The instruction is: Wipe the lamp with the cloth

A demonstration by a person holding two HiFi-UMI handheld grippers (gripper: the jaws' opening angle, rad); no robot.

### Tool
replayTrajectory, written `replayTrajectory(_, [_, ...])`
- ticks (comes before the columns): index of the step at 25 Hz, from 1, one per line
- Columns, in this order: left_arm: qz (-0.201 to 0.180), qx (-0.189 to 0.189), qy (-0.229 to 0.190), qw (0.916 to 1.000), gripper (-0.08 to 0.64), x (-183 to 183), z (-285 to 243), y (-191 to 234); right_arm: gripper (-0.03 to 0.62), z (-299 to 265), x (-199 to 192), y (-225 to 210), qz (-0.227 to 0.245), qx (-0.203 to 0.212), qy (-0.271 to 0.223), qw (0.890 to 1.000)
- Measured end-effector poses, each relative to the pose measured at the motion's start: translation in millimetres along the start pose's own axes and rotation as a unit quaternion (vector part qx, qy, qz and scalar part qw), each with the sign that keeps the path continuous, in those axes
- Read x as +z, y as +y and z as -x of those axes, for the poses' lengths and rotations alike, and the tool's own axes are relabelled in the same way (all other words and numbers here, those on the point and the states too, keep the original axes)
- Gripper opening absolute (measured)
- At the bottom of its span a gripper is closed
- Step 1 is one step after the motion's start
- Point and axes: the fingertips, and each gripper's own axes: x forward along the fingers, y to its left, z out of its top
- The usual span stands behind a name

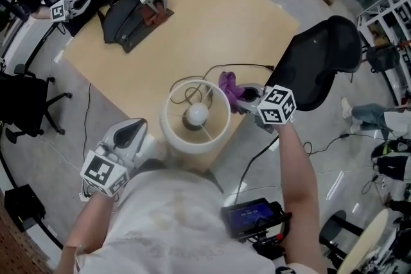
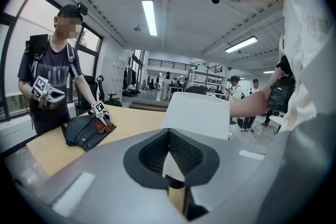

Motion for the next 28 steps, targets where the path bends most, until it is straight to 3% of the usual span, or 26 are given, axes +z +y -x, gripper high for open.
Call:
replayTrajectory(4, [-0.001,-0.002,-0.002,1.0000,0.002,-0.3,-2.7,7.2,0.140,-0.2,-10.8,-14.2,-0.002,-0.023,0.016,1.000])
replayTrajectory(8, [0.000,-0.002,-0.005,1.0000,0.002,-0.9,-3.1,14.0,0.138,19.8,37.9,-11.3,0.038,-0.030,-0.018,0.999])
replayTrajectory(13, [0.012,0.005,-0.015,0.9998,0.002,3.6,-2.1,20.4,0.138,48.3,139.7,39.3,0.137,0.040,-0.078,0.987])
replayTrajectory(17, [0.016,0.012,-0.021,0.9996,0.002,5.1,1.1,25.1,0.138,52.1,182.5,78.6,0.184,0.108,-0.095,0.972])
replayTrajectory(23, [0.024,0.025,-0.026,0.9991,0.002,1.2,6.3,30.4,0.137,25.2,162.5,84.1,0.197,0.152,-0.030,0.968])
replayTrajectory(28, [0.023,0.031,-0.023,0.9990,0.002,-0.4,10.0,32.8,0.138,6.2,137.4,65.0,0.208,0.141,0.023,0.967])
